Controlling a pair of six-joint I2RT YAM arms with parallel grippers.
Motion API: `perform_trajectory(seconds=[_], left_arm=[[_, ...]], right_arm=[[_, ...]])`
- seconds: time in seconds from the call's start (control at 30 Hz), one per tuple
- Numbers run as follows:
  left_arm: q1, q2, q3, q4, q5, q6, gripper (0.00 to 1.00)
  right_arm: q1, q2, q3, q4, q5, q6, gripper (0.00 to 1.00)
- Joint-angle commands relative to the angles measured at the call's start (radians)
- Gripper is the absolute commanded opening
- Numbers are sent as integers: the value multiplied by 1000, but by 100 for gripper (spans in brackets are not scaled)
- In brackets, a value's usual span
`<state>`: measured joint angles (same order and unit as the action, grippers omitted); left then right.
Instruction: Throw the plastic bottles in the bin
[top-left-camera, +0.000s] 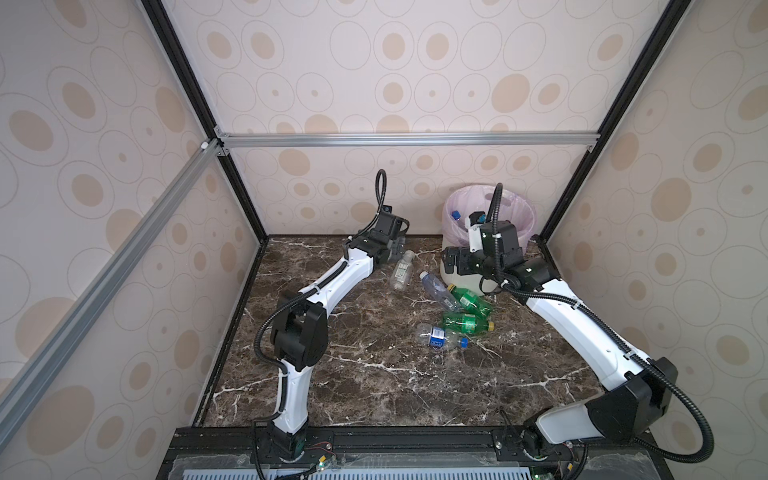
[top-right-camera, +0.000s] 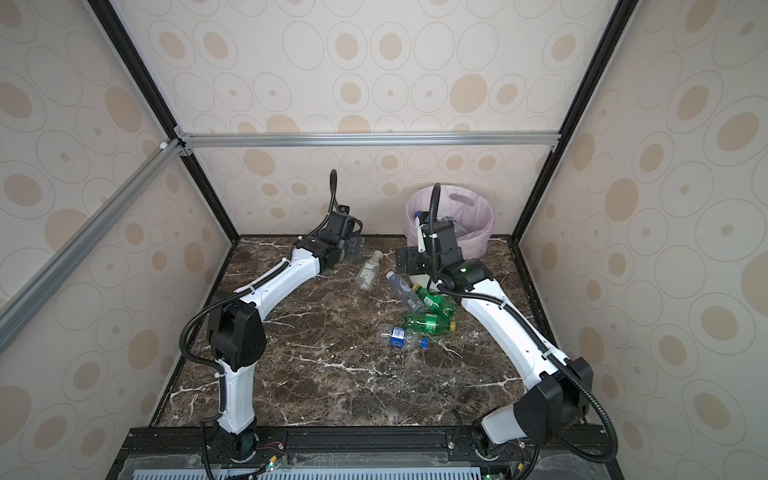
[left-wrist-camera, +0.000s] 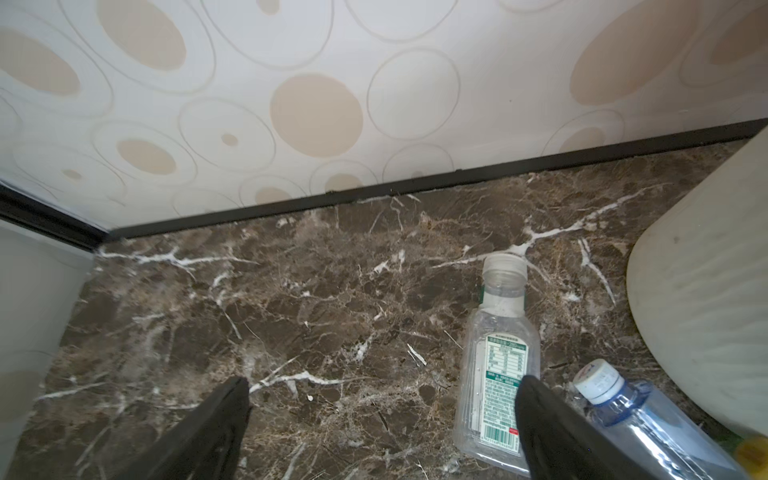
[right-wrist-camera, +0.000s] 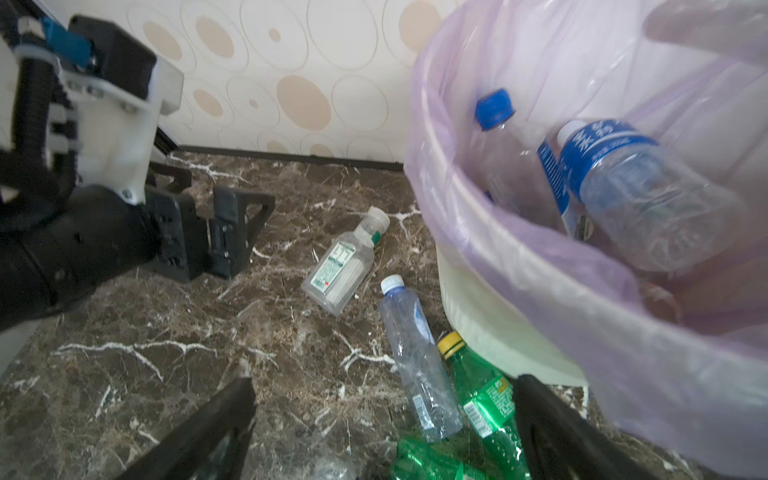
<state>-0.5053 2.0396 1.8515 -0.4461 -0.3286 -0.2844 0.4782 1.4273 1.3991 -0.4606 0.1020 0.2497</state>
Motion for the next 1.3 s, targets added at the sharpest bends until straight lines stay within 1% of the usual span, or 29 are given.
perform_trajectory(seconds=[0.0,0.1,0.27,0.5,0.6,0.73,0.9,1.0,1.27], left_arm=[[-3,12,-15,-6,139,-79,99],[-1,61,19,-16,185,-95,99],[-1,138,56,-24,232,-126,99],[0,232,123,-41,268,-141,99],[-1,262,145,-43,261,-139,99],[-1,296,163,-40,277,-141,99],[-1,311,153,-15,293,-145,99],[-1,313,136,8,320,-145,99],[-3,319,95,30,327,-145,99]], right_arm=[[26,-47,-70,42,20,32,100],[55,-57,-139,64,30,45,100],[80,-52,-208,81,32,61,100],[86,-42,-310,168,-19,133,100],[86,-30,-353,214,-35,163,100],[86,-20,-411,287,-33,187,100],[88,-3,-453,340,-45,216,100],[88,7,-462,347,-50,227,100],[89,19,-460,349,-50,235,100]])
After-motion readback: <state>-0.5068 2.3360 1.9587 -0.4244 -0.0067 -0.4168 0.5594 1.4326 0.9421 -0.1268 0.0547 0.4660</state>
